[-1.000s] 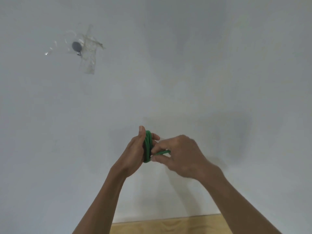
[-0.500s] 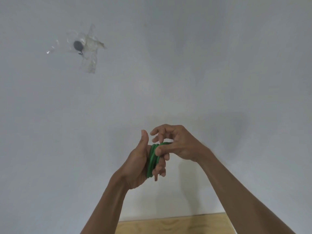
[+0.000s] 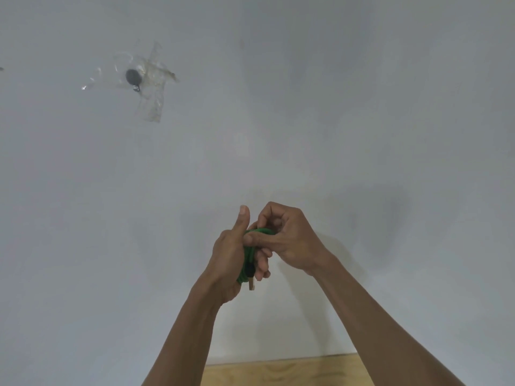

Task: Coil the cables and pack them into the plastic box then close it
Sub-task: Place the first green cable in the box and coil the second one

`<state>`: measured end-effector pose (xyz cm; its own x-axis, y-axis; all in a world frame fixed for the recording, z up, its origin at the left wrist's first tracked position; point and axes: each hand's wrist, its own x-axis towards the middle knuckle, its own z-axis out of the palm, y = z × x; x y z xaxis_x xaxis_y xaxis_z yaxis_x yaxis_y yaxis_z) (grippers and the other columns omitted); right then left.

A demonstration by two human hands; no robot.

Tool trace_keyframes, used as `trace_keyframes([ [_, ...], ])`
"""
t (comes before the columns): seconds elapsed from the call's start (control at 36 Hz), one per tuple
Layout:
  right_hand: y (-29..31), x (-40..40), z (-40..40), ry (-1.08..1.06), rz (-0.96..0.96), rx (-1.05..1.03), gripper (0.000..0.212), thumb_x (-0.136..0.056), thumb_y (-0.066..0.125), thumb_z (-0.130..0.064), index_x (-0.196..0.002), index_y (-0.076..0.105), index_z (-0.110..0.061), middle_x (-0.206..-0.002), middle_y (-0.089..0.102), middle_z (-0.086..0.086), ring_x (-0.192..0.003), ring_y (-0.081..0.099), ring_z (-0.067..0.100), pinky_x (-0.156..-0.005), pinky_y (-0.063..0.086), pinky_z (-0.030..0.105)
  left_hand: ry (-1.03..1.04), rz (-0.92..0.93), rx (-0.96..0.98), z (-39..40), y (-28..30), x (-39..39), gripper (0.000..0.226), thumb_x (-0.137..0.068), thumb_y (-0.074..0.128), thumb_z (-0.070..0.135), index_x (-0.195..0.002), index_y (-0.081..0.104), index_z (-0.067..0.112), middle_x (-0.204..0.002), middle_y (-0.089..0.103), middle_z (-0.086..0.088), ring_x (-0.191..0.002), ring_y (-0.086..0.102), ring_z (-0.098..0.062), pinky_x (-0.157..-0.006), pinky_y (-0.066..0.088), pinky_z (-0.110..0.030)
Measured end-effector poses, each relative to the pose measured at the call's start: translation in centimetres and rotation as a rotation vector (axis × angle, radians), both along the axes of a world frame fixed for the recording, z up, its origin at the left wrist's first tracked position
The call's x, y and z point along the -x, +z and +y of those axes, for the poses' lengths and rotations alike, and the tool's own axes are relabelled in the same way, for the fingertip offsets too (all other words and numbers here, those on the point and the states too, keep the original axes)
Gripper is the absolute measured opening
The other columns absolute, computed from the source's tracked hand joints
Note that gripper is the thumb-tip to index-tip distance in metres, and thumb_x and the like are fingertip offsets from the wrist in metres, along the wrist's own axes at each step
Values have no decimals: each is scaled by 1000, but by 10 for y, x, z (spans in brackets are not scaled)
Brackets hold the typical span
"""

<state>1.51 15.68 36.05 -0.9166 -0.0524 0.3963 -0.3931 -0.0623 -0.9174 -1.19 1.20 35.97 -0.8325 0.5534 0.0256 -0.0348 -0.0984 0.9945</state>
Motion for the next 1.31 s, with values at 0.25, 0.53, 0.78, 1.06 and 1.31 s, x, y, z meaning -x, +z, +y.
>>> trace_keyframes([
  [0.25, 0, 0, -3, -65, 5, -16, 43, -78, 88, -17, -80, 48, -2, -57, 58, 33, -44, 64, 40, -48, 54, 41, -264, -167, 42, -13, 19, 7, 76, -92, 45, 68, -64, 71, 3, -49, 60, -12, -39, 54, -24, -56, 54, -34],
  [0.53, -1, 4, -11, -65, -8, 49, 49, -76, 90, -22, -79, 44, -8, -59, 55, 38, -48, 67, 46, -48, 53, 45, -229, -192, 61, -13, 19, 18, 87, -90, 37, 76, -67, 62, -4, -41, 54, -8, -35, 47, -19, -51, 50, -30],
  [0.78, -1, 8, -13, -90, -10, 42, 46, -75, 90, -23, -79, 47, -8, -50, 55, 23, -48, 66, 50, -48, 54, 46, -142, -18, 67, -11, 12, 24, 82, -86, 52, 74, -58, 65, -1, -42, 54, -10, -34, 47, -22, -49, 50, -32],
  [1.06, 3, 7, -16, -62, -36, 27, 45, -78, 88, -23, -82, 46, -9, -55, 63, 27, -45, 67, 43, -46, 51, 37, -222, -53, 20, -19, 9, 33, 69, -95, 48, 61, -62, 72, 5, -49, 58, -11, -45, 52, -25, -55, 53, -32],
  [1.31, 1, 9, -14, -141, -16, -151, 46, -77, 88, -35, -81, 51, -7, -66, 71, 22, -59, 72, 42, -73, 59, 58, 72, 152, 94, -20, 2, 40, 63, -80, 68, 65, -62, 67, 4, -51, 57, -12, -42, 50, -21, -60, 40, -42],
])
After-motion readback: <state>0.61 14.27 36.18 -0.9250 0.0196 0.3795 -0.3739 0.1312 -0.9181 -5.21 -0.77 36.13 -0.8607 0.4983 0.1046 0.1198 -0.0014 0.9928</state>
